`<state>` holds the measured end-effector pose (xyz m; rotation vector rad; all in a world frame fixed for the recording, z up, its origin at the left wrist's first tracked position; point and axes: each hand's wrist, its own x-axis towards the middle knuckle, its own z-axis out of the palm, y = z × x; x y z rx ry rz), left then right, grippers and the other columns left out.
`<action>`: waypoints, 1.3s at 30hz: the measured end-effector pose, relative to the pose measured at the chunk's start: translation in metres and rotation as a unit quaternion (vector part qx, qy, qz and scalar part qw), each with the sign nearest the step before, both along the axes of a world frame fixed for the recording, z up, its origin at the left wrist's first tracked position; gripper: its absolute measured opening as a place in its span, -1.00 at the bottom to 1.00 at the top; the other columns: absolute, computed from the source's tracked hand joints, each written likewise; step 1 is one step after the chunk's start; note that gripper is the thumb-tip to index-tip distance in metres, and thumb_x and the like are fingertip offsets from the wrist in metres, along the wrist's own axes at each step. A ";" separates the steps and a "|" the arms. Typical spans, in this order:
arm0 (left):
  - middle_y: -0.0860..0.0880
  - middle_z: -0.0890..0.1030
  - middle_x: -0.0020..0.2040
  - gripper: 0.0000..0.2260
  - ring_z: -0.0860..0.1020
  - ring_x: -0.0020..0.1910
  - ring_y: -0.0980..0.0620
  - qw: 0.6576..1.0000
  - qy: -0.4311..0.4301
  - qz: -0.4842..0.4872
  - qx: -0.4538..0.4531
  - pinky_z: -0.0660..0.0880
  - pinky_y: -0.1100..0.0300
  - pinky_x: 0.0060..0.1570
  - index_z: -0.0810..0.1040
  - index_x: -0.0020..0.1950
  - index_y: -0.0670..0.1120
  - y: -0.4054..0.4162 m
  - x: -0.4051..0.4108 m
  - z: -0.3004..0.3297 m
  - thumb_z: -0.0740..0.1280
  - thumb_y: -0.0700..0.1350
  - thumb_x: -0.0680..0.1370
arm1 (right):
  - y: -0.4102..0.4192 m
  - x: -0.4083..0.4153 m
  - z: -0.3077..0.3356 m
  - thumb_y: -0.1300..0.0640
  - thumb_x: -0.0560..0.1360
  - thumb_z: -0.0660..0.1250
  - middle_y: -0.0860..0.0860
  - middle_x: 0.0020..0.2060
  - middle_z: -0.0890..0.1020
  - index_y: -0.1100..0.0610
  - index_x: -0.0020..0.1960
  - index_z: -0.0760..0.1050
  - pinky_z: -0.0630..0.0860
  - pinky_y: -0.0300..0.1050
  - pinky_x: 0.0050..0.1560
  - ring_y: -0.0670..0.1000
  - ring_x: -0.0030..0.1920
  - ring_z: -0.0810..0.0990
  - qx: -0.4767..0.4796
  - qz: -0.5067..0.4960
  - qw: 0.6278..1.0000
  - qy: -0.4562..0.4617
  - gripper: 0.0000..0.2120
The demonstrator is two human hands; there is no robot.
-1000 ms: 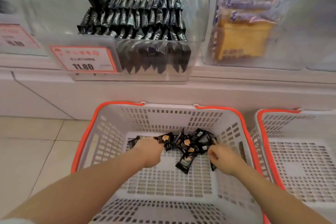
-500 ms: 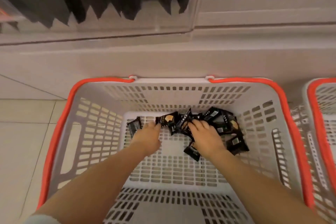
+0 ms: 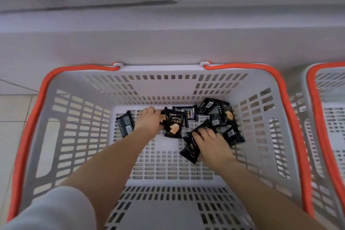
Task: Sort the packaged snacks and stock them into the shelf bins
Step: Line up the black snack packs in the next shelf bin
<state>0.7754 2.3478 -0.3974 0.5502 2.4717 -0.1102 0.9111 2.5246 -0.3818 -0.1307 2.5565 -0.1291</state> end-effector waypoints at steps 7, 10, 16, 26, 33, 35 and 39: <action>-0.08 0.55 0.09 -0.60 0.54 -0.02 0.00 0.942 -0.068 0.216 0.248 0.52 0.08 -0.05 0.35 0.26 -0.12 -0.016 0.019 0.022 0.38 -0.05 0.49 | 0.000 0.008 0.018 -0.09 0.40 0.43 -0.03 0.11 0.46 0.06 0.24 0.34 0.40 -0.08 0.11 0.00 0.13 0.44 -0.210 -0.238 0.948 -0.021 -0.49; 0.14 0.54 -0.05 -0.66 0.51 -0.12 0.19 0.873 -0.132 0.317 0.346 0.44 0.30 -0.17 0.37 0.11 0.02 -0.018 0.033 0.046 0.45 -0.03 0.44 | -0.008 0.012 0.036 -0.02 0.37 0.47 -0.06 -0.06 0.52 0.02 0.05 0.37 0.50 -0.13 -0.06 -0.07 -0.05 0.53 -0.432 -0.471 0.766 -0.072 -0.64; 0.06 0.69 -0.13 -0.91 0.67 -0.15 0.03 0.726 -0.272 0.443 0.451 0.57 0.23 -0.24 0.54 0.02 0.08 -0.021 0.066 0.074 0.34 -0.08 0.53 | -0.019 0.014 0.059 -0.03 0.47 0.36 -0.11 0.16 0.50 0.03 0.29 0.28 0.40 -0.25 0.11 -0.15 0.16 0.47 -0.485 -0.429 0.761 -0.040 -0.53; 0.01 0.68 -0.06 -0.70 0.64 -0.11 0.00 0.744 -0.411 0.400 0.343 0.55 0.20 -0.10 0.55 0.18 -0.03 -0.023 0.059 0.085 0.19 0.10 0.58 | -0.019 0.012 0.068 0.00 0.39 0.46 -0.15 0.20 0.30 0.00 0.29 0.44 0.36 -0.28 0.18 -0.10 0.16 0.39 -0.359 -0.152 0.919 0.059 -0.50; 0.00 0.60 0.15 -0.71 0.53 0.13 0.06 0.858 -0.393 0.173 0.282 0.39 0.19 0.12 0.58 0.21 -0.02 -0.018 0.063 0.083 0.27 0.06 0.55 | -0.030 0.014 0.059 -0.03 0.43 0.42 -0.12 0.48 0.17 -0.04 0.43 0.21 0.09 -0.11 0.45 -0.08 0.46 0.13 -0.319 -0.076 0.945 -0.002 -0.35; -0.02 0.62 0.10 -0.72 0.55 0.08 0.06 0.875 -0.383 0.127 0.269 0.43 0.16 0.15 0.59 0.19 -0.05 -0.019 0.064 0.080 0.35 0.00 0.51 | -0.033 0.015 0.056 -0.02 0.42 0.43 -0.06 0.46 0.25 -0.04 0.49 0.04 0.18 -0.10 0.43 -0.02 0.44 0.22 -0.318 -0.083 0.944 -0.037 -0.20; -0.01 0.64 0.01 -0.67 0.60 0.02 0.01 0.816 -0.393 0.247 0.343 0.52 0.17 0.04 0.55 0.18 -0.08 -0.030 0.060 0.074 0.33 0.05 0.49 | -0.034 0.011 0.048 -0.07 0.38 0.45 -0.01 0.32 0.44 -0.06 0.49 0.04 0.42 -0.07 0.23 0.00 0.25 0.44 -0.278 -0.083 0.955 -0.056 -0.16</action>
